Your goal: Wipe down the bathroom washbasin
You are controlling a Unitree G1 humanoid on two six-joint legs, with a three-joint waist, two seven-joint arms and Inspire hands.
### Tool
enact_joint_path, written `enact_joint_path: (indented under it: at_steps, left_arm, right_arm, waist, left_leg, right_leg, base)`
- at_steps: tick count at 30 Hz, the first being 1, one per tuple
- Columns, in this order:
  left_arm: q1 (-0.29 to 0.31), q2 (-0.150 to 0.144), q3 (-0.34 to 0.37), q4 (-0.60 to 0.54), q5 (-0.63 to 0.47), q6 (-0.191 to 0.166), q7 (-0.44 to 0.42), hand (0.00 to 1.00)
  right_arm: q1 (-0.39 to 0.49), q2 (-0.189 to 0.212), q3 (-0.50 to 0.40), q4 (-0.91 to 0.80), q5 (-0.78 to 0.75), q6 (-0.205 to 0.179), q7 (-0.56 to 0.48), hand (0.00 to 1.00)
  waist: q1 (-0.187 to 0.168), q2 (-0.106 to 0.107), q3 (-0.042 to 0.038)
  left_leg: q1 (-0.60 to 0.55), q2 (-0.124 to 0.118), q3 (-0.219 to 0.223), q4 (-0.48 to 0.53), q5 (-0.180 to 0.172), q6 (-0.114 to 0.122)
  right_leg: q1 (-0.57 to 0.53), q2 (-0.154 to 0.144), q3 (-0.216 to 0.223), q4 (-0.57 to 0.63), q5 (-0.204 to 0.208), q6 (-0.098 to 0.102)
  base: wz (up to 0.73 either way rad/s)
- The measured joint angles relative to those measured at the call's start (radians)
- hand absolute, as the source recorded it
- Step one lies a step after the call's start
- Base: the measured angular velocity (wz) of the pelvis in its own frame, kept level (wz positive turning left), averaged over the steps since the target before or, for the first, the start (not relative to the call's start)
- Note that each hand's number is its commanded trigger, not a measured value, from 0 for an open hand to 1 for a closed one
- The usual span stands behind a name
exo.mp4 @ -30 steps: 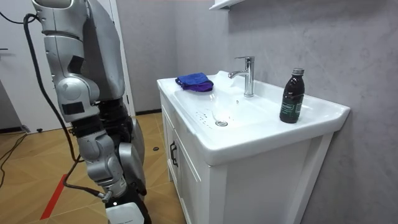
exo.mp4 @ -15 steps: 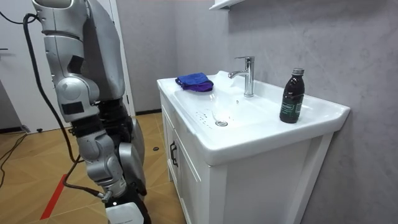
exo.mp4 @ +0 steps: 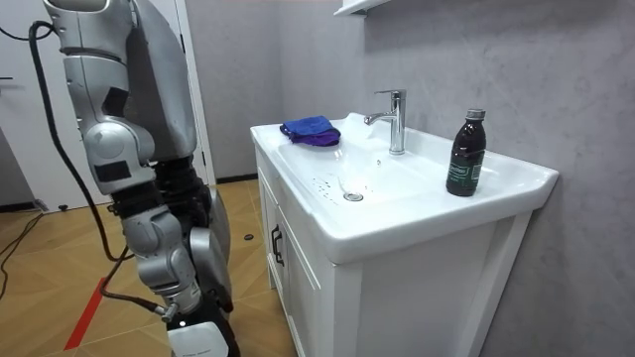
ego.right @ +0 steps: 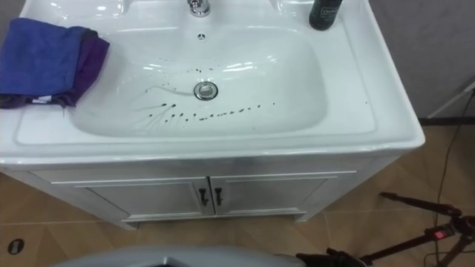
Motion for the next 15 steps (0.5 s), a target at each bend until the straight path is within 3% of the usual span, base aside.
enact_joint_path:
  at_steps: [6,15]
  left_arm:
    - [0.002,-0.001,0.010,-0.002,-0.003,-0.002,0.058,0.00]
    - [0.001,0.003,0.097,-0.013,-0.003,-0.007,0.152,0.00]
  right_arm:
    - [-0.005,-0.002,0.002,0.002,-0.001,0.017,-0.007,0.00]
    - [-0.003,-0.014,0.000,0.003,-0.012,0.019,-0.009,0.00]
  waist:
    - [0.017,-0.001,-0.0011]
    - [0.040,0.012,-0.0010]
  left_leg:
    - [-0.018,-0.005,-0.024,0.009,0.000,0.000]
    - [-0.024,-0.014,-0.061,0.017,0.001,0.002]
  right_leg:
    - [-0.002,-0.006,-0.027,-0.001,0.000,0.000]
    - [0.006,-0.014,-0.053,-0.002,-0.003,0.005]
  base:
    - [0.09]
    - [0.10]
